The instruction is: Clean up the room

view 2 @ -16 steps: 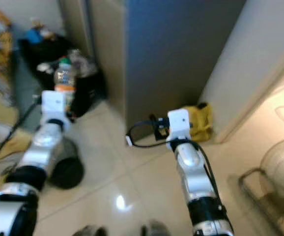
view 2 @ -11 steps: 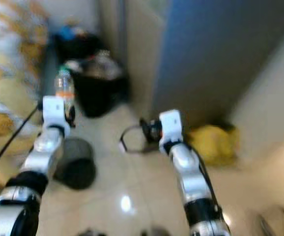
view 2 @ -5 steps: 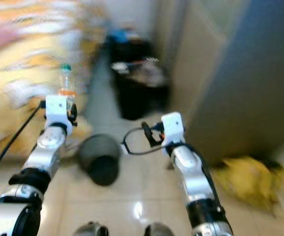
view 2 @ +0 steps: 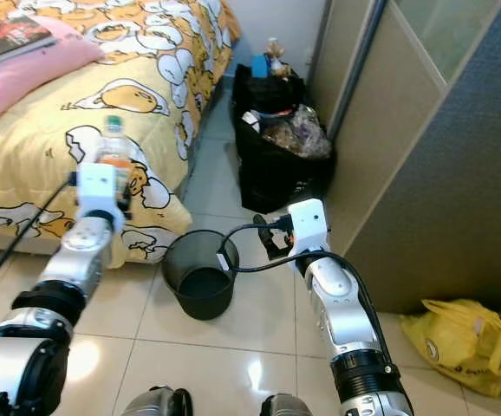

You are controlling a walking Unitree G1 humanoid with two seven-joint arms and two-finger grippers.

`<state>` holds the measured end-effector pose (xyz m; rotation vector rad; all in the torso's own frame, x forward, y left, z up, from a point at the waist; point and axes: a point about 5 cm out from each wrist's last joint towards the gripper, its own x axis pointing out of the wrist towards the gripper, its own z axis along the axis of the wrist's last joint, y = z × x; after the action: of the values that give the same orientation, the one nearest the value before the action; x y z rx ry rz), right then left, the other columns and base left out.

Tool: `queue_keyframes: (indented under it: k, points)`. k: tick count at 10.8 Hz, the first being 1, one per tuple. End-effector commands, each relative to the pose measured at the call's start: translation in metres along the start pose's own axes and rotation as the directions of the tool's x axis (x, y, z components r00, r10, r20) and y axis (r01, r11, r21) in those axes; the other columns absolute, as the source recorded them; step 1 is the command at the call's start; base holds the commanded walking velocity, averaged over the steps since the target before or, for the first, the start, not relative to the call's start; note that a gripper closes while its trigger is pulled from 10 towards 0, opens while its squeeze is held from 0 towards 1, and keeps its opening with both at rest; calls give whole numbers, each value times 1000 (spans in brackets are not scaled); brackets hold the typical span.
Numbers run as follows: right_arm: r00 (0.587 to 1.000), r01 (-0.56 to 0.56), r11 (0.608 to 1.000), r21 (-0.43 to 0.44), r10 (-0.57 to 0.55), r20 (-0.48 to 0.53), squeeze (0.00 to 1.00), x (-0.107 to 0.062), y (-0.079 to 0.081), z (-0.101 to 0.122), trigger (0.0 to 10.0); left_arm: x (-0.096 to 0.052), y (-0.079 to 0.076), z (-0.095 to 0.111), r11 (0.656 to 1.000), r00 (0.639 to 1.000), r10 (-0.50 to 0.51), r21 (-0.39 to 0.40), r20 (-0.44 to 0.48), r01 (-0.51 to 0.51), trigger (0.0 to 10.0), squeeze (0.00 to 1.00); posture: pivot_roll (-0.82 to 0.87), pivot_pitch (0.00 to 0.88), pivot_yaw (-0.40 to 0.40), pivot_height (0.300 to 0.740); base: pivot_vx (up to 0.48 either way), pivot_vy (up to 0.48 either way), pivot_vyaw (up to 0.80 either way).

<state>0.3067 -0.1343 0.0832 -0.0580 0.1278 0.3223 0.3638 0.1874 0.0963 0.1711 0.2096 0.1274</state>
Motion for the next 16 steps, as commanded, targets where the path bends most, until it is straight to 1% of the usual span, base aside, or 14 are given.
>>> queue_keyframes:
  k: [1, 3, 5, 7, 9, 10, 11, 12, 13, 14, 15, 16]
  points:
    - [1000, 19, 1000, 3, -19, 5, 0, -2, -5, 2, 10000, 3, -3, 12, 1000, 999, -23, 5, 45, 22, 10000, 0, -178, 99, -19, 740, 480, 0, 0]
    - [1000, 19, 1000, 7, -19, 6, 0, -2, -3, 2, 10000, 5, -8, 18, 998, 996, -62, 37, 65, 59, 10000, 0, -177, 100, -18, 740, 480, 0, 0]
    - [1000, 22, 1000, 9, -23, 6, 0, -2, -3, 2, 10000, 6, -12, 28, 992, 989, -93, 99, 116, 82, 10000, 0, -178, 103, -15, 740, 480, 0, 0]
    - [1000, 20, 1000, 8, -20, 4, 0, -3, -3, 2, 10000, 6, -22, 32, 990, 984, -123, 83, 126, 113, 10000, 0, -179, 105, -17, 740, 480, 0, 0]
    - [1000, 20, 1000, 10, -20, 0, 0, -3, -3, 1, 10000, 5, -28, 28, 988, 984, -142, 76, 110, 135, 10000, 0, -179, 105, -16, 740, 480, 0, 0]
    - [1000, 20, 1000, 10, -20, -1, 0, -3, -3, 1, 10000, 5, -31, 23, 985, 985, -159, 82, 70, 153, 10000, 0, -179, 105, -16, 740, 0, 0, 0]
    - [1000, 19, 1000, 11, -19, -4, 0, -3, -2, 0, 10000, 4, -39, 14, 974, 976, -218, 55, -15, 219, 10000, 0, -178, 99, -15, 740, 0, 0, 0]
    - [1000, 6, 1000, 15, -6, -19, 0, -3, -2, -2, 10000, 3, -43, 0, 966, 959, -246, 47, -139, 255, 10000, 0, -178, 95, -16, 740, 0, 0, 0]
    - [996, -75, 997, 3, 75, -50, 0, -3, 5, -4, 10000, 2, -43, -10, 964, 939, -246, 41, -242, 264, 10000, 0, -182, 96, -13, 740, 0, 0, 0]
    - [991, -116, 993, -5, 116, -61, 0, -4, 7, -2, 10000, 2, -42, -11, 963, 936, -238, 59, -260, 261, 10000, 0, -187, 98, -12, 740, 0, 0, 0]
    - [988, -143, 990, -12, 141, -66, 0, -6, 6, 2, 10000, 3, -41, -11, 964, 935, -221, 80, -278, 252, 10000, 0, -210, 126, -4, 740, 0, 0, 0]
    - [980, -181, 983, -42, 177, -90, 0, -9, 5, 1, 10000, 3, -41, -13, 970, 932, -205, 67, -298, 234, 10000, 0, -222, 142, 2, 740, 0, 0, 0]
